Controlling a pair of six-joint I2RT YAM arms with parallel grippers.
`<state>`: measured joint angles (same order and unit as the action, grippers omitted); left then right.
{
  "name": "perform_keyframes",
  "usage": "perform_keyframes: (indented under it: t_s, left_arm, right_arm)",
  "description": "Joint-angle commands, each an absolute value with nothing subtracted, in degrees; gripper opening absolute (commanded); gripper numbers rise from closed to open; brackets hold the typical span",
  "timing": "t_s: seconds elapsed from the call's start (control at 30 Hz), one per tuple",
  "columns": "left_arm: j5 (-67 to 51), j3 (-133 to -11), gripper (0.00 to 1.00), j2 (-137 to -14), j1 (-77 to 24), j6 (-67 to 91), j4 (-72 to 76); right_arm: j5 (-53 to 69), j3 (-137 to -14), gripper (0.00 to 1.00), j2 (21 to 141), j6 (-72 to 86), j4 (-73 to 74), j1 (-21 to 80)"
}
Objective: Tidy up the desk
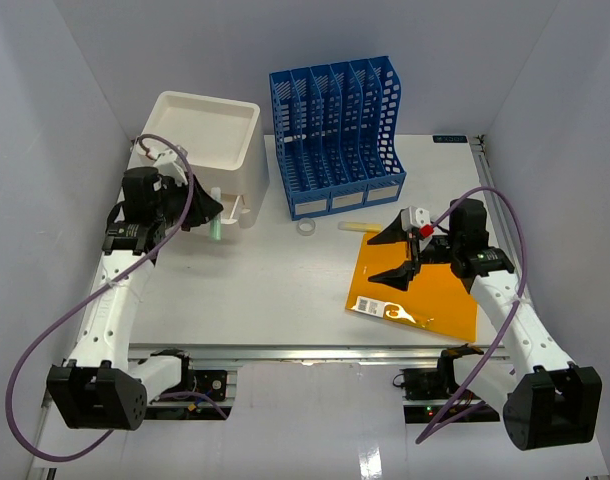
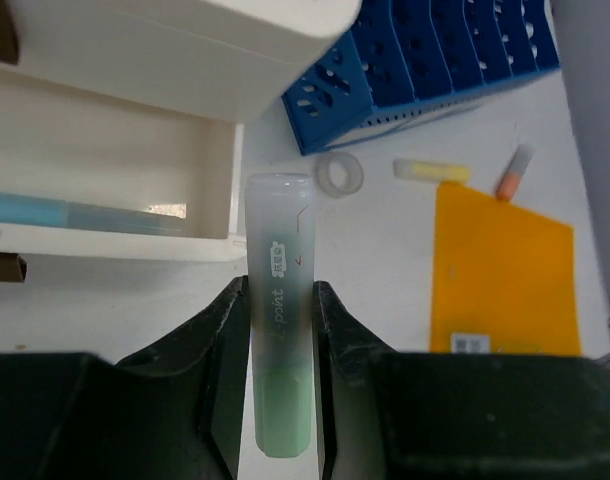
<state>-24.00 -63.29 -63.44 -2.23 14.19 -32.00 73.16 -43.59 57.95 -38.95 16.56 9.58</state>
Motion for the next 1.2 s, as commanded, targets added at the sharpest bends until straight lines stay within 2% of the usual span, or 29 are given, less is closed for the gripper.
perform_keyframes:
  t_s: [0.0,0.07,0.27,0.5,0.57,0.67,0.77,0.8,0.93,1.07,1.17]
  left_arm:
    - [-8.67,-64.68,0.0,-62.32,-0.53,39.59,-26.98]
    - [-2.53,-64.51,0.0,-62.47,-0.17,47.17,-27.56]
    - [3.3,-65.34,0.0,-67.25,2.34,61.94,-27.28]
    - [6.09,-67.52,0.0,-76.04,2.66,67.17,-25.73]
    - [6.75,-68.26,0.03,-77.8,2.81,67.67,-25.15]
    - [6.85,-68.7,0.26,-78.9,2.99,67.85,-24.93]
    - [5.46,-68.21,0.59,-79.01,3.25,66.54,-23.83]
    - [4.82,-67.73,0.65,-78.7,3.36,65.9,-23.35]
    - [1.46,-65.05,0.84,-76.12,4.11,62.91,-20.56]
    - [-1.82,-62.29,0.91,-71.43,4.8,58.54,-18.11]
    - [-4.78,-60.63,0.96,-65.88,4.83,52.91,-15.63]
  right_arm:
    - [73.56,-43.42,0.9,57.57,-38.23,15.65,8.35]
    - [73.65,-43.35,0.9,57.62,-38.16,15.66,8.26]
    - [73.51,-43.26,0.9,58.27,-38.13,15.64,8.19]
    - [72.2,-42.95,0.9,58.59,-38.14,15.59,7.36]
    - [71.06,-42.64,0.9,58.79,-38.14,15.23,7.3]
    - [68.27,-41.8,0.9,59.24,-37.49,13.67,7.29]
    - [59.9,-41.22,0.9,60.11,-35.87,10.74,7.38]
    - [57.02,-41.64,0.9,60.85,-35.97,10.73,7.49]
    - [45.18,-46.43,0.9,66.26,-40.19,13.23,7.73]
    - [37.68,-55.2,0.9,77.02,-46.77,18.29,7.82]
    - [36.53,-62.06,0.9,83.62,-54.63,23.52,8.53]
